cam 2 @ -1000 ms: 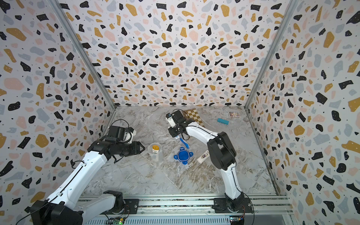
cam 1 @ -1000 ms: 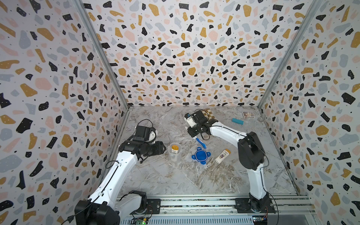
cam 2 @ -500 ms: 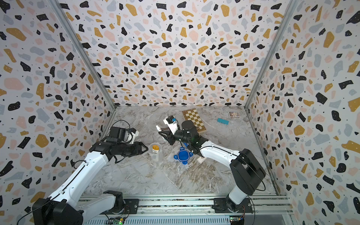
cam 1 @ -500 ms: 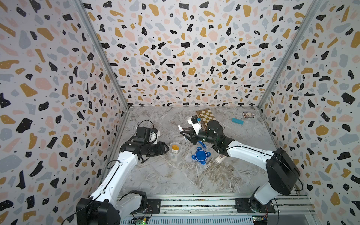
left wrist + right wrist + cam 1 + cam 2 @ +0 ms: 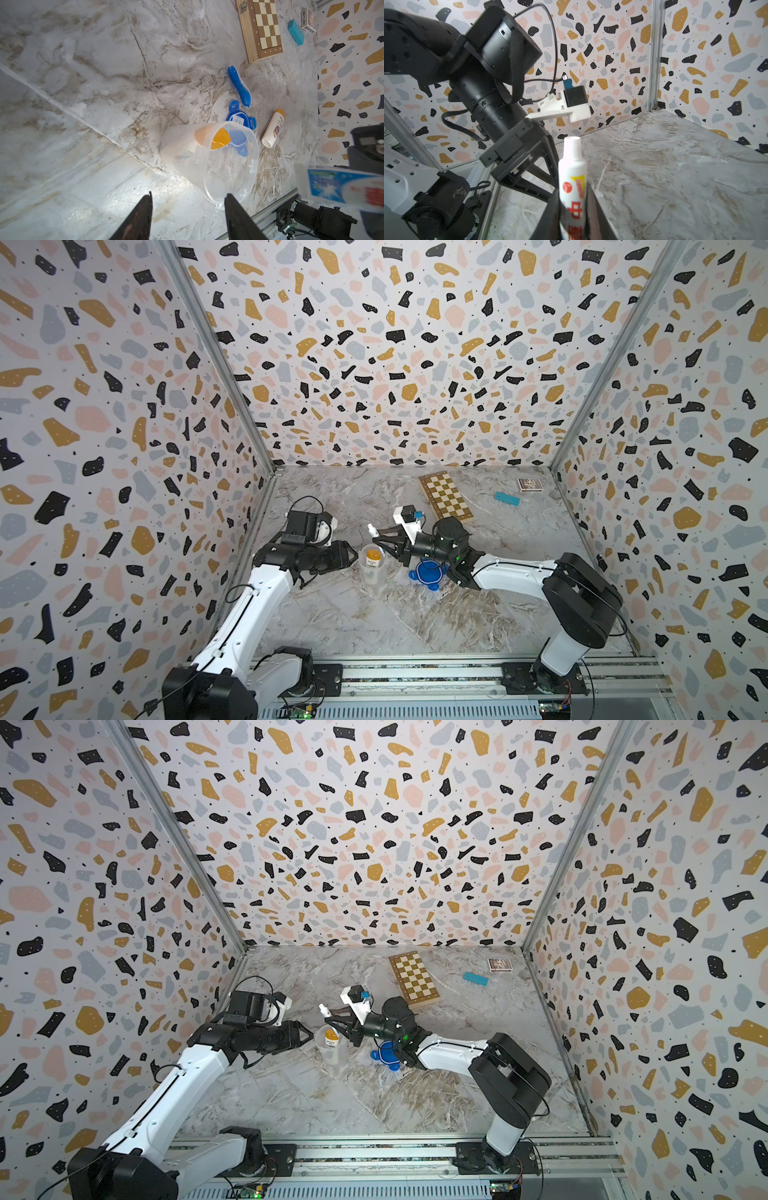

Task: Pack away toiletry kits
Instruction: Place the toiletry item into the container.

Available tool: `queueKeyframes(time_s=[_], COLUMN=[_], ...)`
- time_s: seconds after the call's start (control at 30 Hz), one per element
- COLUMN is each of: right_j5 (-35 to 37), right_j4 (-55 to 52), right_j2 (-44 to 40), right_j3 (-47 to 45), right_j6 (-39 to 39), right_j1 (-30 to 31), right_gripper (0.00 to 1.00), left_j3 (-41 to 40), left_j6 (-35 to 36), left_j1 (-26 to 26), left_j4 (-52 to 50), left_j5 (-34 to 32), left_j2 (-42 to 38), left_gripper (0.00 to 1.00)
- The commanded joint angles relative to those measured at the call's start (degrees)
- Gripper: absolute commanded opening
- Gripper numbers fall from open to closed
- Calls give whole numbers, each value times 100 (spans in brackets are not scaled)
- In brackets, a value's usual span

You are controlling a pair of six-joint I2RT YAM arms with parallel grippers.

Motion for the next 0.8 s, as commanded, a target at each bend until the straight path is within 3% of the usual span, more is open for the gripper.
queueKeyframes(time_s=[0.0, 0.47, 0.7, 0.77], right_j5=[-88, -24, 58, 241], right_j4=[441, 607, 411, -145], right_j2=[38, 471, 21, -339], right_j3=[40, 33, -115, -98], right_j6=[12, -152, -277, -386], right_j1=[63, 151, 159, 161], right_gripper=[23, 25, 52, 53], left_j3=[-52, -96, -80, -71], left_j6=[23, -29, 14, 33], left_j1=[39, 47, 48, 48], left_j4=[53, 112, 80, 73], left_j5=[-14, 34, -39, -12], left_j2=[-53, -27, -45, -30], left_gripper=[56, 56, 56, 56])
